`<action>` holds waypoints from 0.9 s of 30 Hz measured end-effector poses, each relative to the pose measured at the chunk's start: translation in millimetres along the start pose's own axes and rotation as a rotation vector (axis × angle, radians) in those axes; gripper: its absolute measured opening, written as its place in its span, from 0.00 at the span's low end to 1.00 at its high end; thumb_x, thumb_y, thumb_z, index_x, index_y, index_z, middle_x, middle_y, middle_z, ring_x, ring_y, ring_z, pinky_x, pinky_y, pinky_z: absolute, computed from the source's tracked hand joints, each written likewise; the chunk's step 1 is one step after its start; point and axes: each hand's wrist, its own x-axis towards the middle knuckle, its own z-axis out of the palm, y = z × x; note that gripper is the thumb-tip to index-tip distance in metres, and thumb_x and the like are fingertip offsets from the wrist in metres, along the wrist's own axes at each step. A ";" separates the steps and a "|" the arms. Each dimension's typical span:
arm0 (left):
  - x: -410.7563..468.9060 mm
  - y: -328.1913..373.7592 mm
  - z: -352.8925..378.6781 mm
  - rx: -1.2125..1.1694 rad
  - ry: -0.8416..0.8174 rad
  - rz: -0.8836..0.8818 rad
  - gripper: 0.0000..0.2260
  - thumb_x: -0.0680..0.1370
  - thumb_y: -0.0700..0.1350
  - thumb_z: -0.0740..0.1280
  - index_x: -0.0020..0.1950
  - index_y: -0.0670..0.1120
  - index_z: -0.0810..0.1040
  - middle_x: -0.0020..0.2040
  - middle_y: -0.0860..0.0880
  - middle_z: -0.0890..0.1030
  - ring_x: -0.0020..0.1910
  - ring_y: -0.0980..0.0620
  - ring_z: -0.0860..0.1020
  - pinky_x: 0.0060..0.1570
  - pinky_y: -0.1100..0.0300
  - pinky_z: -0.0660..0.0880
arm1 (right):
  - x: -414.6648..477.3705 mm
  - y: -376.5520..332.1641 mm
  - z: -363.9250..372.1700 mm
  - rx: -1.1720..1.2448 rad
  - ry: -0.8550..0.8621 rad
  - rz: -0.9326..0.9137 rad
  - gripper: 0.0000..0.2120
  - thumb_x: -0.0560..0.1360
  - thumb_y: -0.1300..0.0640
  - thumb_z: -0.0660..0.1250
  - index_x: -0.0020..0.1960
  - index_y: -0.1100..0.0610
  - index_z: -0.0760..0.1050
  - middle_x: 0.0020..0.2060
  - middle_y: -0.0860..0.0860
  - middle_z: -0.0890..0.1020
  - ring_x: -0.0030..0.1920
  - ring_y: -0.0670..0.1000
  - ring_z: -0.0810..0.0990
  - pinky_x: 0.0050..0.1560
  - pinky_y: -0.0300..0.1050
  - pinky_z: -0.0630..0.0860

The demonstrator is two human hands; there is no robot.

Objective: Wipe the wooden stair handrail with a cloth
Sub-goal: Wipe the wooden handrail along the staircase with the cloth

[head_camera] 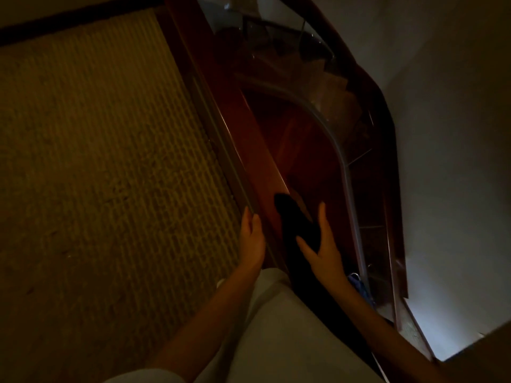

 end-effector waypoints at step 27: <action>-13.6 5.6 26.1 0.161 -0.016 0.135 0.24 0.84 0.38 0.55 0.80 0.46 0.54 0.76 0.43 0.65 0.73 0.45 0.67 0.70 0.44 0.67 | -48.8 6.9 -10.4 -0.426 0.210 -0.182 0.13 0.73 0.56 0.75 0.56 0.57 0.80 0.65 0.53 0.77 0.58 0.53 0.79 0.48 0.48 0.80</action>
